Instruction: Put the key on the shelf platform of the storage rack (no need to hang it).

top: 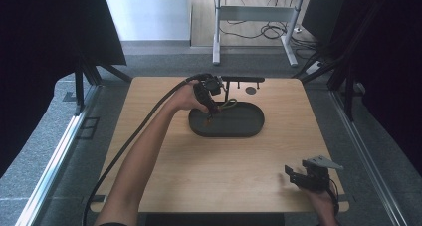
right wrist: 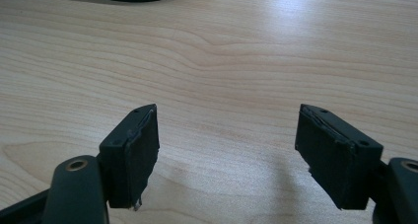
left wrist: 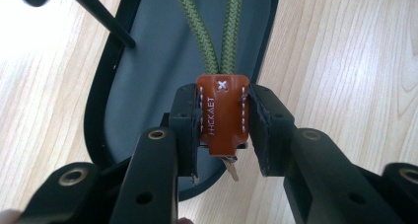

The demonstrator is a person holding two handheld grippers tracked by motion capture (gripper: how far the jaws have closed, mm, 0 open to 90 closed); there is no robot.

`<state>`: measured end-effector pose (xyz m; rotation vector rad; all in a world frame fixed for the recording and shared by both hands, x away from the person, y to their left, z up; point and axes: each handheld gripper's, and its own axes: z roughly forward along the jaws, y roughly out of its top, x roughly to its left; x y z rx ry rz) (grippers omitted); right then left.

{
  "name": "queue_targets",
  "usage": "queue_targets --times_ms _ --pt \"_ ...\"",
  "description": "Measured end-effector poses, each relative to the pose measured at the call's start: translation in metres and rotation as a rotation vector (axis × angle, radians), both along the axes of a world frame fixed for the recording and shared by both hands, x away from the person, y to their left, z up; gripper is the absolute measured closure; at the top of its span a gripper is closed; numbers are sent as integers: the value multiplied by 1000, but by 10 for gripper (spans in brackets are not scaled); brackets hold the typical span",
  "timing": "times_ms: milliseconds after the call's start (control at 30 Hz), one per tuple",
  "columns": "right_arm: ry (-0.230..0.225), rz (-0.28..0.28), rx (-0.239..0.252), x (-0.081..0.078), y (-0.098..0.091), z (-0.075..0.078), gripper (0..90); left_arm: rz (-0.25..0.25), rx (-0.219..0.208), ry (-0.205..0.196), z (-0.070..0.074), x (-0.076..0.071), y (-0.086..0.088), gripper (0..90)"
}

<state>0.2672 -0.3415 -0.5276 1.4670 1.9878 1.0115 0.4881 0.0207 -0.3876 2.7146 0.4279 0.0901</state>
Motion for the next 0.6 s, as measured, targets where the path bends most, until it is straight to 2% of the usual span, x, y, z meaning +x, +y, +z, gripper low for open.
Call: queue_targets --times_ms 100,600 --pt "0 4 -5 0 1 0 250 9 8 -14 -5 1 -2 665" --pt "4 5 -5 0 2 0 249 15 46 0 -29 2 -2 662"
